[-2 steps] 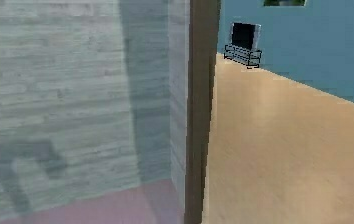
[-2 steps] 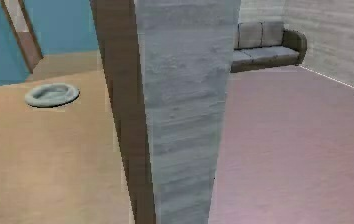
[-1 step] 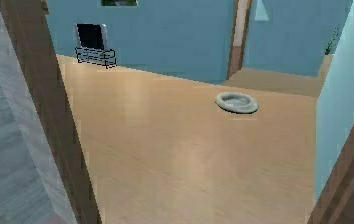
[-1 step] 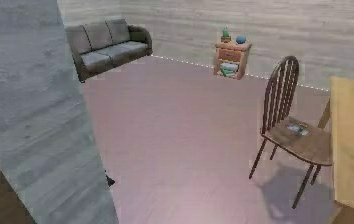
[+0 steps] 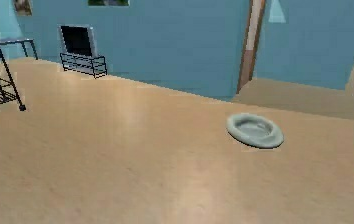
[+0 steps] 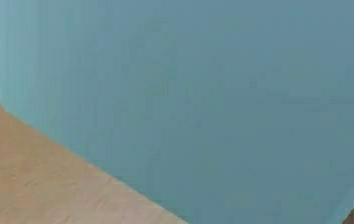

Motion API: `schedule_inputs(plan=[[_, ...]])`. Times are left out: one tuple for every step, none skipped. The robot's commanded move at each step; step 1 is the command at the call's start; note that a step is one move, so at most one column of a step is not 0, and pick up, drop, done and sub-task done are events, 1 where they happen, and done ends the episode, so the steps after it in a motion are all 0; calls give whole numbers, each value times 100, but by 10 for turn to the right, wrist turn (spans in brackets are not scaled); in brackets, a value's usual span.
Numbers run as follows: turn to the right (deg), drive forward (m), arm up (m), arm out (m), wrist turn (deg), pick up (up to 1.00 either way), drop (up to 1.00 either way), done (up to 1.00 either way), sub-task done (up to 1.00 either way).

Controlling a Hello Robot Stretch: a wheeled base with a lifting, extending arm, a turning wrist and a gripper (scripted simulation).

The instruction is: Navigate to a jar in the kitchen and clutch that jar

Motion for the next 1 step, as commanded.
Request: schedule_inputs(plan=[[-390, 0, 0, 0, 0, 0, 0, 0, 0]])
